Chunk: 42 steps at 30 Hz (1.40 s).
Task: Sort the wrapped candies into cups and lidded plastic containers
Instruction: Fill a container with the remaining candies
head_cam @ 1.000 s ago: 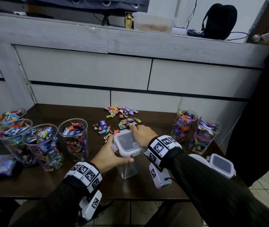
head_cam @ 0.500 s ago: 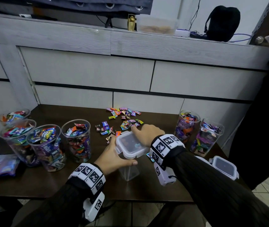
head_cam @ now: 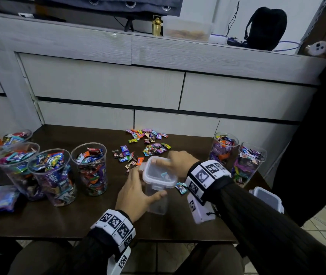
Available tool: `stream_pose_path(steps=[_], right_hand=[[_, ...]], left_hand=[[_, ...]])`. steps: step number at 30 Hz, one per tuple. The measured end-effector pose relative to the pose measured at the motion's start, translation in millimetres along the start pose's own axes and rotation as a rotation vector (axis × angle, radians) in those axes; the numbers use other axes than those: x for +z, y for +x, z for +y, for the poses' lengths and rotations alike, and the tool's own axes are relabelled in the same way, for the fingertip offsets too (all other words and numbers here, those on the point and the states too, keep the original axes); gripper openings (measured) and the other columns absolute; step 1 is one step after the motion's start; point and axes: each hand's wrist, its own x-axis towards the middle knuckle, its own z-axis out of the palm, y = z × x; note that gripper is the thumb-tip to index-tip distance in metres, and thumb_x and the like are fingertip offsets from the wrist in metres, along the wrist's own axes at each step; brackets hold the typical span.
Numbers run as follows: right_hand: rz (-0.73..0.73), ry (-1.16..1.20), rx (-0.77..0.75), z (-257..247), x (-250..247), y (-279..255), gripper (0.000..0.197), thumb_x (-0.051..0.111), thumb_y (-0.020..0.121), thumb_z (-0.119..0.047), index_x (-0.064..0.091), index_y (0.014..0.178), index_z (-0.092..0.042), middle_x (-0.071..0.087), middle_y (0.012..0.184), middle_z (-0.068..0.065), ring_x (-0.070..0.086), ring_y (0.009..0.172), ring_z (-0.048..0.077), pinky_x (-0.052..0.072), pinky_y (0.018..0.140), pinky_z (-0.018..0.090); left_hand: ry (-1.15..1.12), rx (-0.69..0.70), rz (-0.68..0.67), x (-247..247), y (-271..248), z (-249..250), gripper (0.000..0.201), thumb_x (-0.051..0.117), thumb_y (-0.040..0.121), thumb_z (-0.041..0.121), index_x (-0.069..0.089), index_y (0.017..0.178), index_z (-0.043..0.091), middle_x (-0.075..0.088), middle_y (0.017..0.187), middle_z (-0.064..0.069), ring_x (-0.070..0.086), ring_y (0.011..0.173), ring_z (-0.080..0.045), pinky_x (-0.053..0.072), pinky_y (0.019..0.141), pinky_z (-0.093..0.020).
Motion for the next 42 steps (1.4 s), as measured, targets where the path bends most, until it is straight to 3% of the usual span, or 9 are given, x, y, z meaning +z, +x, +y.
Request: stream_pose_path(steps=[3,6,10,12,16,30,36,39,42], right_hand=[[-0.009,0.09,-0.051,7,-8,1,0.07,0.054,0.076,-0.073,0.052,0.108,-0.01,0.061,0.106,0.011,0.059,0.095,0.025,0.049,0.081,0.035],[-0.025,0.094,0.034,7,-5,3,0.074,0.053,0.074,-0.076,0.058,0.102,-0.008,0.063,0.101,0.009,0.06,0.091,0.023,0.046,0.072,0.03],[0.001,0.106,0.122,3,-2,3,0.081,0.05,0.075,-0.077,0.059,0.108,-0.004,0.06,0.099,0.009,0.057,0.087,0.024,0.042,0.07,0.027],[-0.011,0.079,0.133,2,-4,2,0.085,0.047,0.075,-0.079,0.058,0.109,-0.003,0.059,0.097,0.009,0.057,0.086,0.024,0.042,0.069,0.027],[-0.048,0.073,0.137,1,-1,2,0.085,0.045,0.077,-0.079,0.058,0.11,-0.001,0.058,0.094,0.01,0.055,0.084,0.025,0.041,0.07,0.029],[0.056,0.145,0.147,5,-4,2,0.081,0.058,0.064,-0.08,0.064,0.099,-0.008,0.068,0.093,0.006,0.064,0.085,0.02,0.047,0.063,0.028],[-0.02,0.302,0.205,8,8,6,0.088,0.058,0.07,-0.076,0.058,0.115,0.0,0.065,0.106,0.012,0.063,0.093,0.024,0.048,0.07,0.03],[0.081,0.235,0.177,6,7,4,0.08,0.057,0.069,-0.078,0.058,0.102,-0.005,0.063,0.097,0.01,0.06,0.085,0.023,0.04,0.059,0.027],[0.182,0.041,0.149,2,3,-6,0.084,0.05,0.069,-0.082,0.048,0.113,-0.01,0.059,0.106,0.008,0.059,0.097,0.026,0.041,0.066,0.031]], left_hand=[[-0.048,0.025,-0.038,-5,1,-7,0.089,0.075,0.057,0.07,0.025,0.126,0.045,0.04,0.127,0.015,0.047,0.113,-0.004,0.043,0.094,-0.029],[-0.131,0.088,-0.134,-5,11,-1,0.098,0.086,0.063,0.051,0.022,0.136,0.04,0.03,0.135,0.015,0.035,0.128,-0.003,0.033,0.107,-0.028],[-0.423,0.047,-0.168,3,19,11,0.098,0.087,0.047,0.042,0.036,0.131,0.033,0.053,0.131,0.002,0.054,0.12,-0.003,0.045,0.1,-0.021],[-0.465,0.003,-0.166,7,21,10,0.102,0.089,0.044,0.039,0.039,0.132,0.027,0.057,0.129,-0.003,0.057,0.119,-0.009,0.048,0.1,-0.028],[-0.396,-0.05,-0.148,13,20,7,0.1,0.089,0.044,0.046,0.051,0.131,0.012,0.064,0.121,-0.005,0.061,0.114,-0.018,0.048,0.1,-0.047],[-0.398,-0.091,-0.11,17,15,12,0.101,0.086,0.044,0.052,0.05,0.133,0.019,0.062,0.124,0.0,0.059,0.115,-0.012,0.049,0.101,-0.043],[-0.376,-0.054,-0.078,19,14,12,0.099,0.086,0.046,0.051,0.048,0.134,0.023,0.058,0.127,0.001,0.057,0.118,-0.011,0.047,0.103,-0.041],[-0.367,-0.031,-0.066,21,16,11,0.098,0.085,0.048,0.052,0.047,0.134,0.024,0.057,0.128,0.0,0.056,0.119,-0.012,0.047,0.103,-0.041],[-0.35,-0.033,-0.065,21,15,12,0.1,0.082,0.048,0.056,0.046,0.135,0.025,0.055,0.129,0.002,0.054,0.119,-0.008,0.047,0.102,-0.035]])
